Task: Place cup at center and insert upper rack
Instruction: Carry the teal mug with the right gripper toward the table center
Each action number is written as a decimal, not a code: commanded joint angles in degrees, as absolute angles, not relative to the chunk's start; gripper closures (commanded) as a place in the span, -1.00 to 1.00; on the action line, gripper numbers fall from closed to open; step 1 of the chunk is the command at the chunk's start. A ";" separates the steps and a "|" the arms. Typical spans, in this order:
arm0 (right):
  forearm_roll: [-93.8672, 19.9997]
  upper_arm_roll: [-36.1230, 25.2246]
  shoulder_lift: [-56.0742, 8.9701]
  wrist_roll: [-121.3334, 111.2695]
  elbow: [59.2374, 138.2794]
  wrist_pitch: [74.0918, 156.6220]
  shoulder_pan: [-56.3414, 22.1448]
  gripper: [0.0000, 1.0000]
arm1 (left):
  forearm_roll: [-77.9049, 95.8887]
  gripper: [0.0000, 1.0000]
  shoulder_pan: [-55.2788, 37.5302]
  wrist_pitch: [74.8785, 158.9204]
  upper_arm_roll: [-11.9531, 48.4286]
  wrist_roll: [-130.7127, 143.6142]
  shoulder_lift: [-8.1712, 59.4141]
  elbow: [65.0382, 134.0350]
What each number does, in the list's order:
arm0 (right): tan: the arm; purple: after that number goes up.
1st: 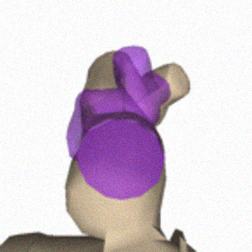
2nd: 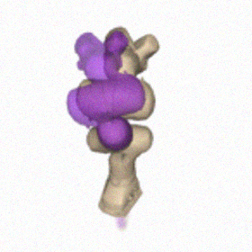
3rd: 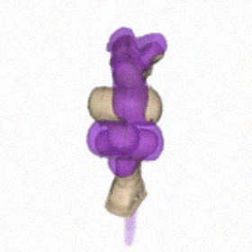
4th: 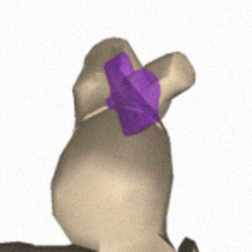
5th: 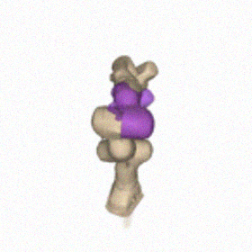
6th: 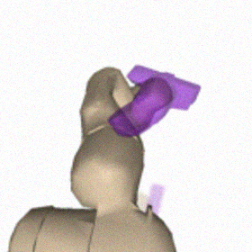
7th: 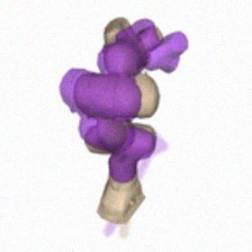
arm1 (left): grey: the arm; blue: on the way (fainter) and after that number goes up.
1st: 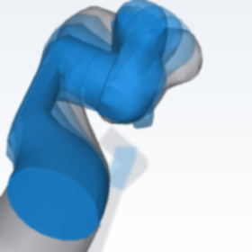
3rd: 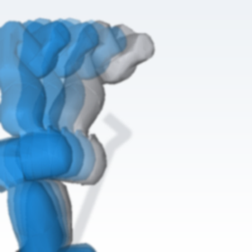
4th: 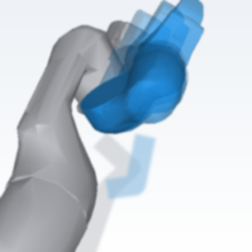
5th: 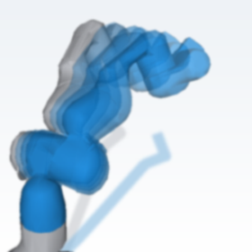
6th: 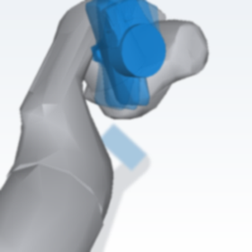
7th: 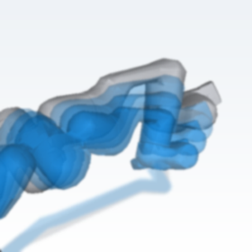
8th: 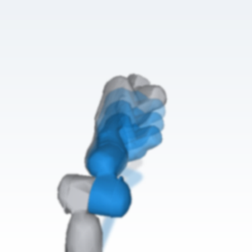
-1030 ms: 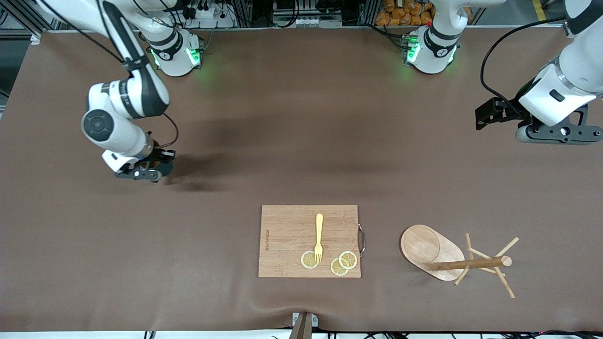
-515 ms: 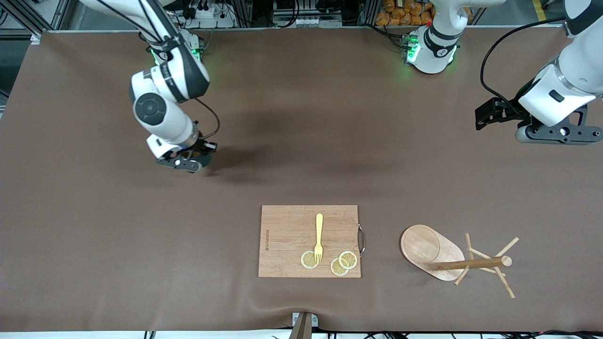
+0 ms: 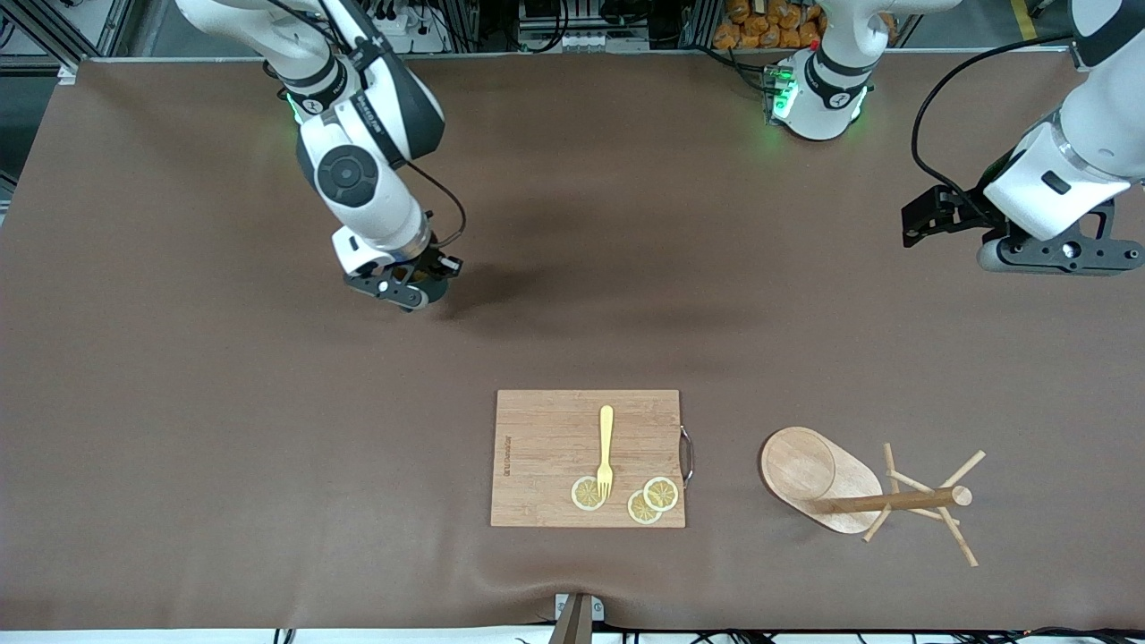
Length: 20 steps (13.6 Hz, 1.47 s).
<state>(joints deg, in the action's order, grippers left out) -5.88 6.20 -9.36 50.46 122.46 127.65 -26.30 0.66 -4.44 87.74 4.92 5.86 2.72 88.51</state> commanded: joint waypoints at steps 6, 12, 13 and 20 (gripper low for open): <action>-8.00 5.63 -17.74 73.01 109.89 126.91 -34.44 1.00 | 0.79 -1.00 -4.13 87.36 5.27 5.45 2.72 88.24; -7.56 5.54 -28.55 90.85 97.05 127.00 -41.39 1.00 | 0.79 -1.00 -4.13 87.36 5.27 5.45 2.72 88.24; -7.56 5.54 -29.70 93.31 95.90 127.00 -42.01 1.00 | 0.79 -1.00 -4.13 87.36 5.27 5.45 2.64 88.24; -7.12 5.36 -37.00 108.44 89.22 130.25 -46.31 1.00 | 0.62 -1.00 -4.31 87.54 5.45 5.45 3.08 88.15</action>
